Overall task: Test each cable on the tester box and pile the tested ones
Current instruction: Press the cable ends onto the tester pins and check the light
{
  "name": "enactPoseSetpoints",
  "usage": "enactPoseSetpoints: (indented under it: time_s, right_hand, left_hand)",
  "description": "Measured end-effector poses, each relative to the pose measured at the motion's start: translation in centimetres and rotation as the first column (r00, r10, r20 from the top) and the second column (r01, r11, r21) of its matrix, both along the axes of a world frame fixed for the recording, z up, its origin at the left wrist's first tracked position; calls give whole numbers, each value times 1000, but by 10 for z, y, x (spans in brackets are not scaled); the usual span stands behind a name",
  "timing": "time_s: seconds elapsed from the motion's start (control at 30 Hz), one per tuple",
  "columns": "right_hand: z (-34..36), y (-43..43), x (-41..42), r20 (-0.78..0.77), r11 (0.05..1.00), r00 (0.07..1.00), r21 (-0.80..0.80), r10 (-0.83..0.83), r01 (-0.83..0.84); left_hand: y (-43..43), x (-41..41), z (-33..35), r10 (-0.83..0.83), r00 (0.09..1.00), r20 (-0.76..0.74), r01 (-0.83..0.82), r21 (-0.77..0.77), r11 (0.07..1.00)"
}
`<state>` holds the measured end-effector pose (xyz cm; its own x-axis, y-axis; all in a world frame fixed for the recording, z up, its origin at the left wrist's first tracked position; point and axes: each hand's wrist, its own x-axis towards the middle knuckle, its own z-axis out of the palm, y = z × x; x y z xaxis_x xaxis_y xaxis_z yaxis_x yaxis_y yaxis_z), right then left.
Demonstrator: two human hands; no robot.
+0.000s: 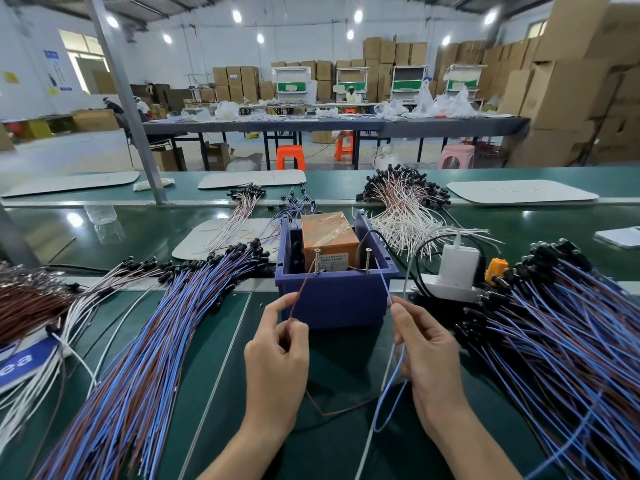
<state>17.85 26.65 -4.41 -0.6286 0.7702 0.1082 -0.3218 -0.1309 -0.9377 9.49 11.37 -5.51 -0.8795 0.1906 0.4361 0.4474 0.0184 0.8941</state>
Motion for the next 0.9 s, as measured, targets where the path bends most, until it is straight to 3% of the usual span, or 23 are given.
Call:
enactPoseSetpoints:
  time_s: [0.43, 0.9]
  right_hand:
    - [-5, 0, 2, 77, 992, 997, 122, 30, -39]
    - [-7, 0, 1, 97, 991, 995, 127, 38, -50]
  left_hand:
    - [0, 2, 3, 12, 1000, 11, -12, -6, 1000]
    - [1, 2, 4, 9, 1000, 19, -9, 9, 1000]
